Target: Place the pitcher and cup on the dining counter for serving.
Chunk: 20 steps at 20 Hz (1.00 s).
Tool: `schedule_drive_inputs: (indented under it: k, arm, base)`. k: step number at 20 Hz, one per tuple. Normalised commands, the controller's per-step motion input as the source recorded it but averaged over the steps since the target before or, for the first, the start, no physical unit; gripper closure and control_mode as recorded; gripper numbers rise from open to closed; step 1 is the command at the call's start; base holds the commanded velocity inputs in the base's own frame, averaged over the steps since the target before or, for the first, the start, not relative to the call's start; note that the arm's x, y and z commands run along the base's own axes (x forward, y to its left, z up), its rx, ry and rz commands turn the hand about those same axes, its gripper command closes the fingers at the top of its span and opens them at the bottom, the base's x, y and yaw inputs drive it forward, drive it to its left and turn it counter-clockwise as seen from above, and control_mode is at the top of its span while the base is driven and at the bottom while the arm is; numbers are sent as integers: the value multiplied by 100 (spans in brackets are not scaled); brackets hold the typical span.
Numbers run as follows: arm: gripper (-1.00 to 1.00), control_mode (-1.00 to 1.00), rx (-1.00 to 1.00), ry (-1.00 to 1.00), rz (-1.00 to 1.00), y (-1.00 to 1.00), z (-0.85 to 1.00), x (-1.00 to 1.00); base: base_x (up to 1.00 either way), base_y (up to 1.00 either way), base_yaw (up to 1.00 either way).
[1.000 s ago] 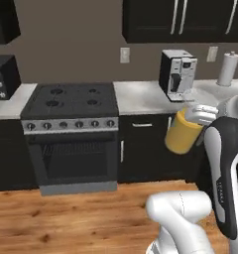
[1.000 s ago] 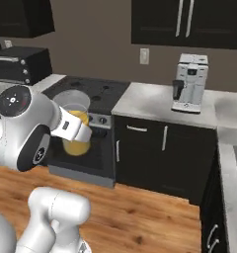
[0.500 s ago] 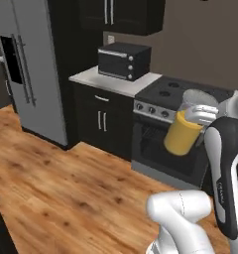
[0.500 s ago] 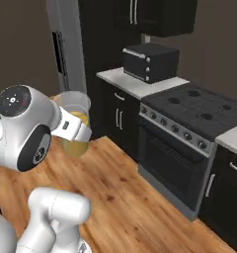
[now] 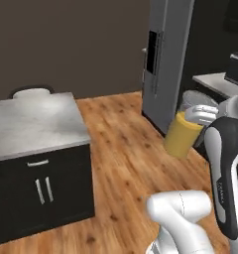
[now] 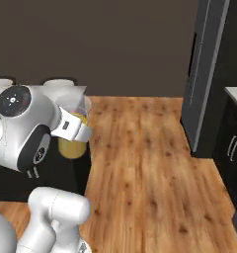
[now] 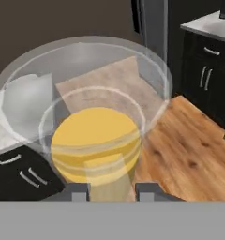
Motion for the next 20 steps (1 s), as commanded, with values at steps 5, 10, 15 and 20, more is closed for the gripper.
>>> schedule_drive_inputs:
  k: [5,10,15,20]
  arm:
    - [100,100,0,0,0,0,0,0]
    - [100,100,0,0,0,0,0,0]
    - [100,100,0,0,0,0,0,0]
    - [100,100,0,0,0,0,0,0]
  base:
    - [12,0,97]
    - [87,-6,66]
    - [100,-34,28]
    - [100,-31,16]
